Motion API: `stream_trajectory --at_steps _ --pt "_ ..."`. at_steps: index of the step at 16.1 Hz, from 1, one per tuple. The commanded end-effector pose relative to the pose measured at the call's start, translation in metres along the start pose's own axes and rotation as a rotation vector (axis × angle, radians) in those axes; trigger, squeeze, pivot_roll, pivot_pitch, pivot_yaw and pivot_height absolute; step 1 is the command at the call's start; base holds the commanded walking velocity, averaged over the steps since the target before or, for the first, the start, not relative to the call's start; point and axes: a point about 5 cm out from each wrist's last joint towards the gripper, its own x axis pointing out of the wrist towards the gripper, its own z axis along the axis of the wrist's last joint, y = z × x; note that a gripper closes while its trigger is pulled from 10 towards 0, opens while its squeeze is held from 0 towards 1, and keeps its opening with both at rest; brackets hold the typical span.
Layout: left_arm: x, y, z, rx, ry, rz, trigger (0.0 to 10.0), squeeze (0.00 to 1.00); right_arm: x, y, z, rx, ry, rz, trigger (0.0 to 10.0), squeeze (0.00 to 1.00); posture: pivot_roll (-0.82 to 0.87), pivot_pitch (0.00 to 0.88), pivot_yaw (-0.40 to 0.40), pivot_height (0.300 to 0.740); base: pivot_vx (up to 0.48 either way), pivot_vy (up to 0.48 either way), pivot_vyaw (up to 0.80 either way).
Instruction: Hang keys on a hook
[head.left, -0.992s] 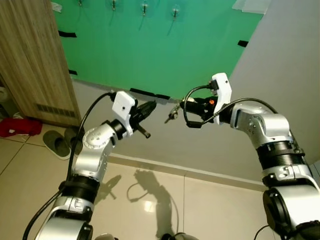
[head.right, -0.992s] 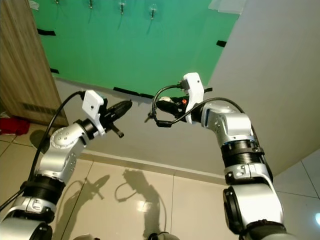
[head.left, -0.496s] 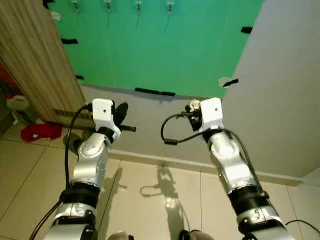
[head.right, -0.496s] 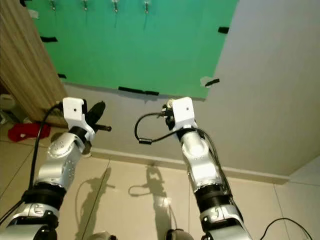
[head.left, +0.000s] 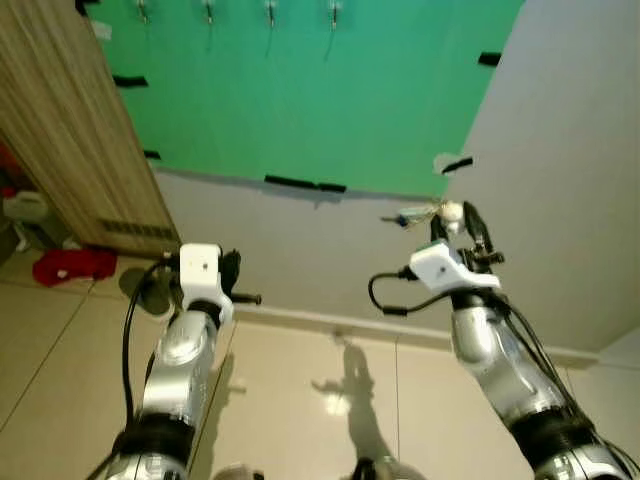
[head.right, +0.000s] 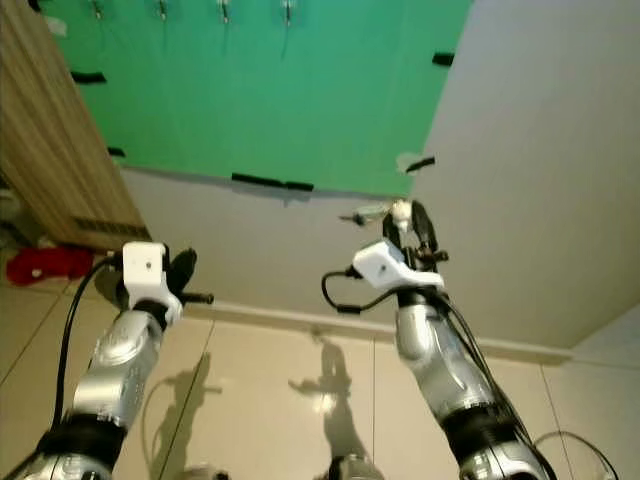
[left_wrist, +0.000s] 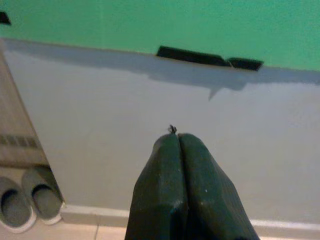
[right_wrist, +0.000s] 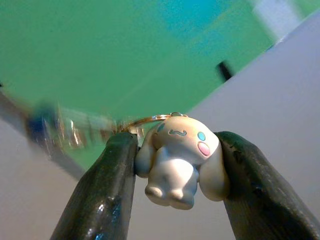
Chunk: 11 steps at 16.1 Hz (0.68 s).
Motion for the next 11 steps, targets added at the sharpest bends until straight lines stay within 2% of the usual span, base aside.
stream_trajectory --at_steps 1,2,4,5,6,8,10,11 --pt "0.002 -0.008 0.012 0.034 -0.055 -0.034 10.0 0.0 0.001 -0.003 0.011 -0.009 -0.083 -0.04 10.0 0.0 -0.03 0.019 -0.023 0.74 0.0 0.0 0.0" --pt "-0.001 -0.013 0.006 0.047 -0.043 -0.054 10.0 0.0 -0.009 0.015 0.005 -0.051 -0.09 0.056 10.0 0.0 -0.03 0.024 -0.026 0.74 0.0 0.0 0.0" --pt "0.0 -0.014 0.006 0.061 -0.043 -0.058 10.0 0.0 -0.013 0.026 0.003 -0.047 -0.095 0.155 10.0 0.0 -0.04 0.024 -0.024 0.74 0.0 0.0 0.0" --pt "0.003 -0.009 0.01 0.134 -0.049 -0.09 10.0 0.0 -0.015 0.033 -0.005 -0.116 -0.109 0.335 10.0 0.0 -0.04 0.027 -0.021 0.74 0.0 0.0 0.0" --pt "0.005 -0.004 0.012 0.17 -0.049 -0.104 10.0 0.0 -0.017 0.036 -0.008 -0.174 -0.16 0.473 10.0 0.0 -0.04 0.027 -0.019 0.74 0.0 0.0 0.0" --pt "0.009 0.003 0.018 0.23 -0.048 -0.14 10.0 0.0 -0.012 0.032 -0.021 -0.343 -0.225 0.662 10.0 0.0 -0.05 0.027 -0.009 0.74 0.0 0.0 0.0" --pt "0.013 0.007 0.024 0.243 -0.055 -0.151 10.0 0.0 0.001 0.019 -0.023 -0.432 -0.275 0.697 10.0 0.0 -0.06 0.026 -0.008 0.74 0.0 0.0 0.0" --pt "0.018 0.007 0.031 0.254 -0.072 -0.172 10.0 0.0 0.019 0.007 -0.019 -0.483 -0.306 0.674 10.0 0.0 -0.06 0.027 -0.011 0.74 0.0 0.0 0.0"
